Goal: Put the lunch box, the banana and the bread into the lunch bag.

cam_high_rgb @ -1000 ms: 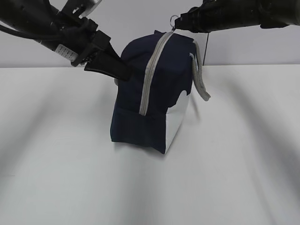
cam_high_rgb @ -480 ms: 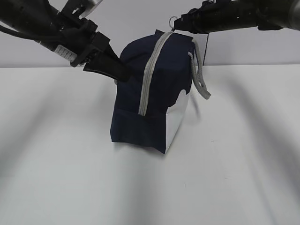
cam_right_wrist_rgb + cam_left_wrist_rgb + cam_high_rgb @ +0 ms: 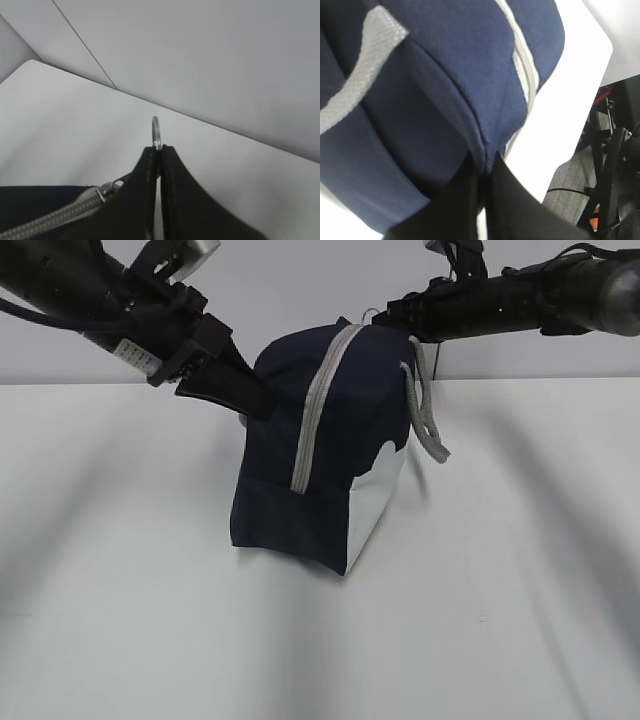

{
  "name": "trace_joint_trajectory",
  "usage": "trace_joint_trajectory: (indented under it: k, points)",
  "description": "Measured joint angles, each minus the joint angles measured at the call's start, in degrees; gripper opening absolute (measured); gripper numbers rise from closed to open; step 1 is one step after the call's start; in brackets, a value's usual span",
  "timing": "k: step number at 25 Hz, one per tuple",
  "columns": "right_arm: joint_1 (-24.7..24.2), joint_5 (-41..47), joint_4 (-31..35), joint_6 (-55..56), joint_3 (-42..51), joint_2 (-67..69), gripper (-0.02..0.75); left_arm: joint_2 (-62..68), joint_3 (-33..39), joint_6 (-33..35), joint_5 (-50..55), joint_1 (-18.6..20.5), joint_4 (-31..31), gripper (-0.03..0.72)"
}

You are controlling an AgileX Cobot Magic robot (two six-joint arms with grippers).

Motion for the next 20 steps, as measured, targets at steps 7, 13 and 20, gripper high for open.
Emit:
trace_joint_trajectory:
  k: [7, 13, 20]
  points:
    - [-0.41, -3.85, 0.00, 0.80, -1.43, 0.30, -0.016, 0.00, 0.00, 0.00, 1.22, 0.00, 0.16, 0.001]
    - [-0.45, -5.80, -0.14, 1.56, -3.39, 0.30, -0.016, -0.06, 0.00, -3.89, 1.18, 0.96, -0.32, 0.081]
    - [-0.45, -7.29, -1.54, 2.33, -3.39, 0.30, -0.016, -1.68, -0.06, -8.43, 0.89, 5.63, -1.58, 0.268]
